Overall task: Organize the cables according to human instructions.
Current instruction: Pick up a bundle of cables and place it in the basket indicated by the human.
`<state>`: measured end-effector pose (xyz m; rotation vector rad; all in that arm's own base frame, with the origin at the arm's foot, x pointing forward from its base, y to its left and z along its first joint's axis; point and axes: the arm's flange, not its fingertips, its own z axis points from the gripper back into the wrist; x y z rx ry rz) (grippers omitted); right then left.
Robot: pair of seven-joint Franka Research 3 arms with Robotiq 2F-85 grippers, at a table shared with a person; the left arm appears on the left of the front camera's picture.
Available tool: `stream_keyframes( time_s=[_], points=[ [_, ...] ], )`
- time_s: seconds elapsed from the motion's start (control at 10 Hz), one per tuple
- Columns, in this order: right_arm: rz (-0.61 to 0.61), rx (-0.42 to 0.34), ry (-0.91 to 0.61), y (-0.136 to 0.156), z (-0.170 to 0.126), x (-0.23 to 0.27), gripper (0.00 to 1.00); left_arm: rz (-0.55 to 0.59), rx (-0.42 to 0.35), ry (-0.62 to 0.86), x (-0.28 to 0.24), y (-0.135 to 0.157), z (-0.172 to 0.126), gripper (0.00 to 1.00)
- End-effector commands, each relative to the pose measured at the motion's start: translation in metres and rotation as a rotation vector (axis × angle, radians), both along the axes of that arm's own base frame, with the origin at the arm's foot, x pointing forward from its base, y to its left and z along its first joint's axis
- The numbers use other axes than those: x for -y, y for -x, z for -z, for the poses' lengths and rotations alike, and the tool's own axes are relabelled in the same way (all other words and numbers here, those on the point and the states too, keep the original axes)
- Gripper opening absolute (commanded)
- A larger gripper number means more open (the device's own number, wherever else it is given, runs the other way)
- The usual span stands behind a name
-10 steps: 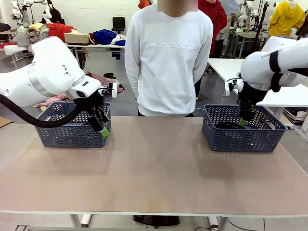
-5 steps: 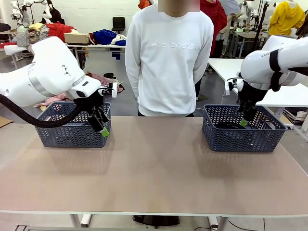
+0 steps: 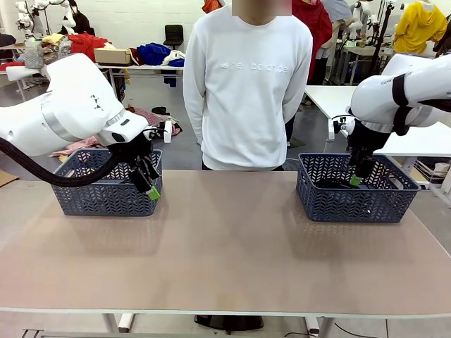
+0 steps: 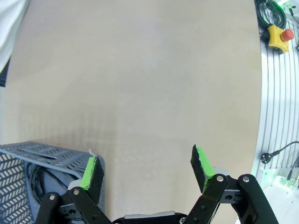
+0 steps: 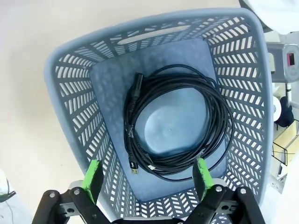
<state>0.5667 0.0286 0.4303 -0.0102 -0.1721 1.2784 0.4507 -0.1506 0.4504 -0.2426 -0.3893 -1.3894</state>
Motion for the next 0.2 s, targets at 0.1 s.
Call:
stream_keyframes(
  time_s=[0.1],
  points=[
    [-0.020, 0.004, 0.003, 0.0018, -0.0018, 0.0011, 1.00, 0.005, -0.005, -0.001, -0.0020, -0.0009, -0.0018, 0.98]
  ],
)
